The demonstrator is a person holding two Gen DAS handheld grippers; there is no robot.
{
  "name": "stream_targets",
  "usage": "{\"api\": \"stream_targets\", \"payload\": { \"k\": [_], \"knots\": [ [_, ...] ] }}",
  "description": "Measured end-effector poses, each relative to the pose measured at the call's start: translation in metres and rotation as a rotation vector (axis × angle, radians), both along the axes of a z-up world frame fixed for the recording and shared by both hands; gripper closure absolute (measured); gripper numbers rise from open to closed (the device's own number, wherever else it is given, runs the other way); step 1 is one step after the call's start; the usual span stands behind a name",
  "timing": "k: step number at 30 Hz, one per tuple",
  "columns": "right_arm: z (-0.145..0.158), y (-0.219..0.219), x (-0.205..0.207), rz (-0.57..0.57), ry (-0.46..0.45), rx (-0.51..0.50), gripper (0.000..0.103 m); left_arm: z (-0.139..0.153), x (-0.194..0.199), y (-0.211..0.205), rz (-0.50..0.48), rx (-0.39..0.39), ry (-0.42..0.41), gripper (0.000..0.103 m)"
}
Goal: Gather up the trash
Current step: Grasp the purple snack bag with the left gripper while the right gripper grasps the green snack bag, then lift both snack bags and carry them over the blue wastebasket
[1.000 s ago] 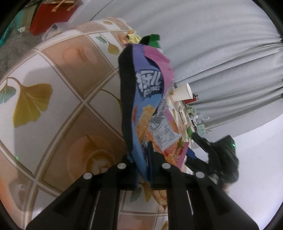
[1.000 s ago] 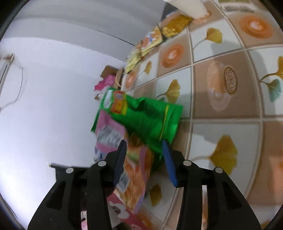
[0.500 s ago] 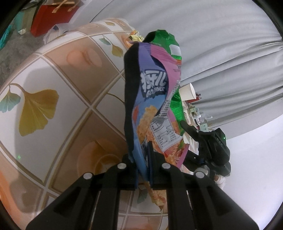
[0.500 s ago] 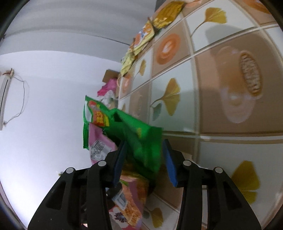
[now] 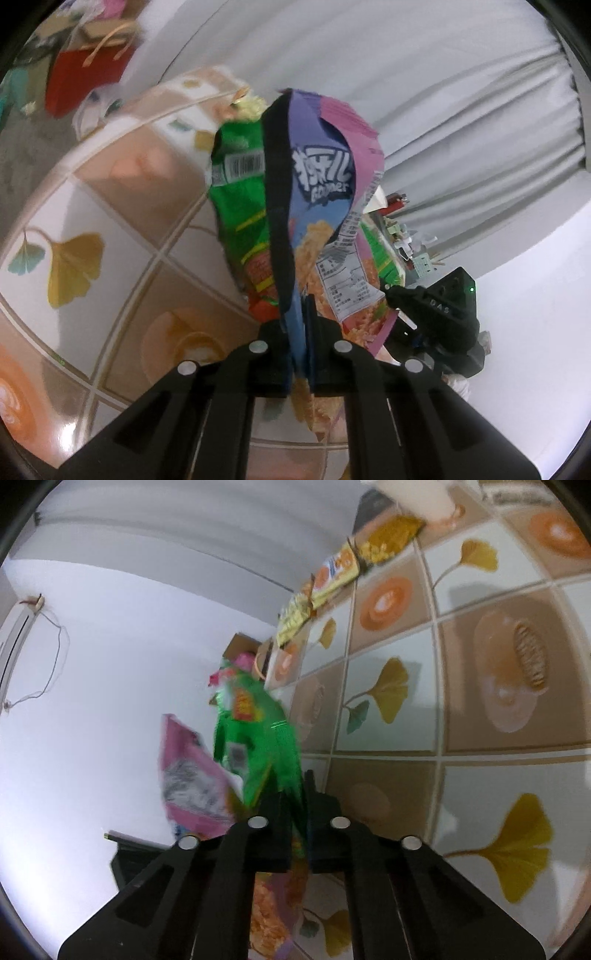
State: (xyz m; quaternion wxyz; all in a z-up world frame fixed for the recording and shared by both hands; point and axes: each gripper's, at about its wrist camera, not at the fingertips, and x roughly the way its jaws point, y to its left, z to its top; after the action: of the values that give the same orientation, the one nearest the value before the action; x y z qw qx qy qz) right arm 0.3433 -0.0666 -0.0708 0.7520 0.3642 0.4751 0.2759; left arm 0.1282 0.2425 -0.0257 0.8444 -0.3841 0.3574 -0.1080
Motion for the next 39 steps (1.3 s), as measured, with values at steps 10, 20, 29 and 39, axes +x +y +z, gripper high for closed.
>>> {"api": "stream_targets", "payload": {
  "k": [10, 20, 29, 39],
  "knots": [
    [0.044, -0.082, -0.062, -0.191, -0.135, -0.013, 0.102, 0.053, -0.013, -0.05, -0.145, 0.016, -0.122, 0.099],
    [0.067, -0.235, -0.19, -0.553, -0.257, 0.064, 0.102, 0.09, 0.003, -0.175, -0.412, 0.08, -0.173, 0.099],
    [0.049, -0.378, -0.326, -0.962, -0.25, 0.041, 0.102, 0.098, 0.022, -0.349, -0.738, 0.156, -0.161, 0.099],
    [-0.061, -0.496, -0.388, -1.288, -0.042, 0.18, 0.102, 0.063, 0.044, -0.488, -0.94, 0.247, -0.087, 0.099]
  ]
}}
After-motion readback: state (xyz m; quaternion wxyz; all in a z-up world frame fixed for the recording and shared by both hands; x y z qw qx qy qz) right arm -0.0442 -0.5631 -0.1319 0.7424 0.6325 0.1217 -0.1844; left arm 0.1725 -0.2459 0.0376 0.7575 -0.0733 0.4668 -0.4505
